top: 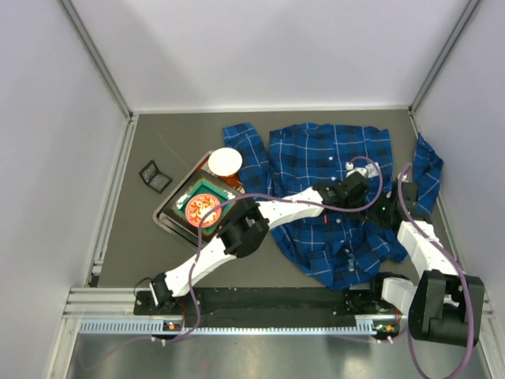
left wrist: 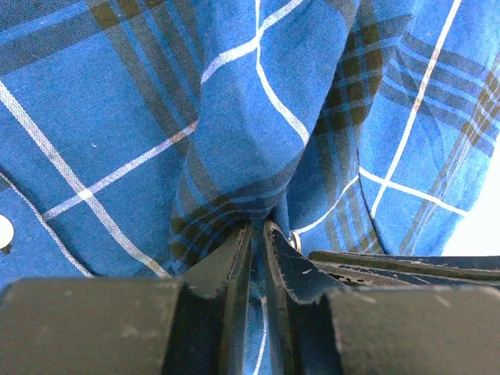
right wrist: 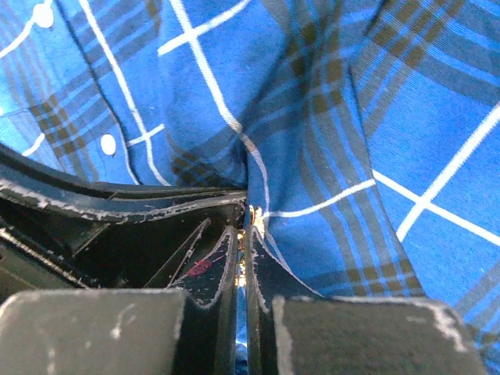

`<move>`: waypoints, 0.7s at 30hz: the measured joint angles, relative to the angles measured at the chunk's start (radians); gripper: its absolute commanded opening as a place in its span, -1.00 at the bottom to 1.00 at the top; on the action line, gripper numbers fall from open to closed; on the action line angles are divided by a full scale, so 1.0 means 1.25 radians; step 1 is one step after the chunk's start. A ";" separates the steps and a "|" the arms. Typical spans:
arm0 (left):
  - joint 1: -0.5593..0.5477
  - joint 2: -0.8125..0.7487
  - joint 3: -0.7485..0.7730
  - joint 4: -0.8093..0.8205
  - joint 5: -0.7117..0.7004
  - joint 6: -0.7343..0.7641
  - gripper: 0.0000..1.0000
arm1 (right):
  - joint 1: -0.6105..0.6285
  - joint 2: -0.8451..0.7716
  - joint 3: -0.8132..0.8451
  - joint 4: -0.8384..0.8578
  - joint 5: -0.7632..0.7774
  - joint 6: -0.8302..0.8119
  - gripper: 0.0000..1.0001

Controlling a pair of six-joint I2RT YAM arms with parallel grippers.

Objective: Remove the brooch from the garment

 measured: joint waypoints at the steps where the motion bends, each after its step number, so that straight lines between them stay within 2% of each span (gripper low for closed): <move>1: 0.001 0.000 0.000 0.000 0.005 -0.001 -0.58 | -0.003 -0.002 -0.005 0.009 -0.010 -0.004 -1.00; 5: 0.010 0.000 0.006 -0.010 0.029 0.004 -0.49 | -0.010 -0.008 -0.019 0.047 -0.052 -0.038 -1.00; 17: 0.042 0.001 0.012 -0.028 0.111 0.074 -0.47 | 0.002 -0.006 -0.034 0.099 -0.089 -0.056 -1.00; 21: 0.041 -0.004 0.002 -0.019 0.120 0.101 -0.33 | 0.014 -0.051 -0.048 0.080 -0.055 -0.038 -1.00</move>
